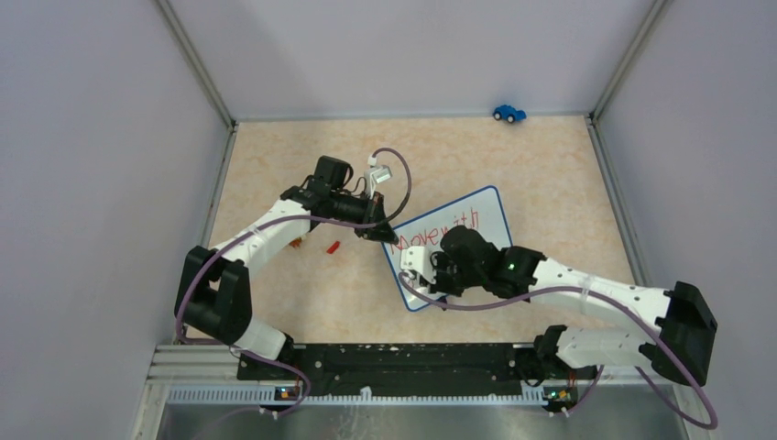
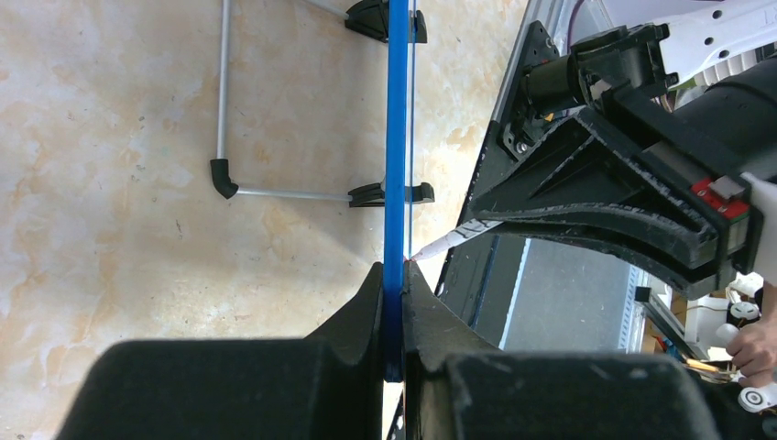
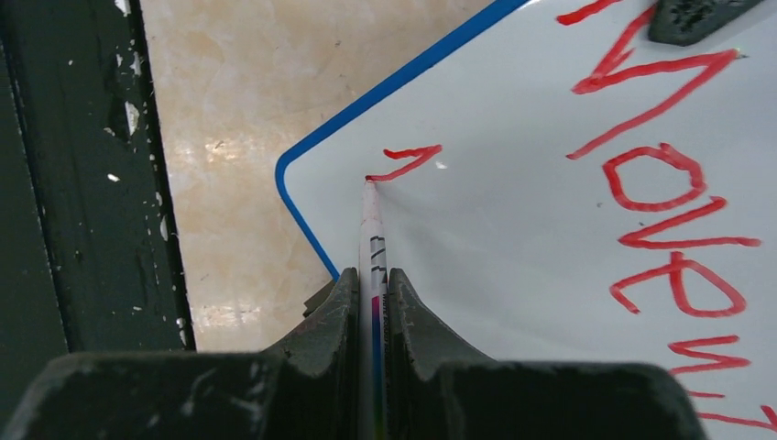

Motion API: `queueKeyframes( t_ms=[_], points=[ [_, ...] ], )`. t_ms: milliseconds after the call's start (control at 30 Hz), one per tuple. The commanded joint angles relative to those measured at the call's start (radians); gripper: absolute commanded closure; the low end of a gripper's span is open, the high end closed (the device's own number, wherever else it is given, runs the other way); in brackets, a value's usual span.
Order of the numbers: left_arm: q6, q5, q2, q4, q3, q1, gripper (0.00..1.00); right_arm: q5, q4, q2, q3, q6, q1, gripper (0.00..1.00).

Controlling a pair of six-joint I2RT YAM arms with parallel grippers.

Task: Write a sentence on the whiteboard

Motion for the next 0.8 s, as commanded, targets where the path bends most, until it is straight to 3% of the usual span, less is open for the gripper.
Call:
queueKeyframes(
  t_ms=[0, 267, 767],
  points=[
    [0.026, -0.068, 0.028, 0.020, 0.020, 0.013, 1.00, -0.035, -0.013, 0.035, -0.006, -0.024, 0.032, 1.00],
    [0.027, -0.069, 0.024, 0.020, 0.018, 0.014, 1.00, -0.047, 0.011, 0.088, 0.007, -0.033, 0.070, 1.00],
    [0.025, -0.057, 0.019, 0.022, 0.016, 0.015, 1.00, 0.032, 0.029, -0.055, 0.043, 0.019, -0.007, 1.00]
  ],
)
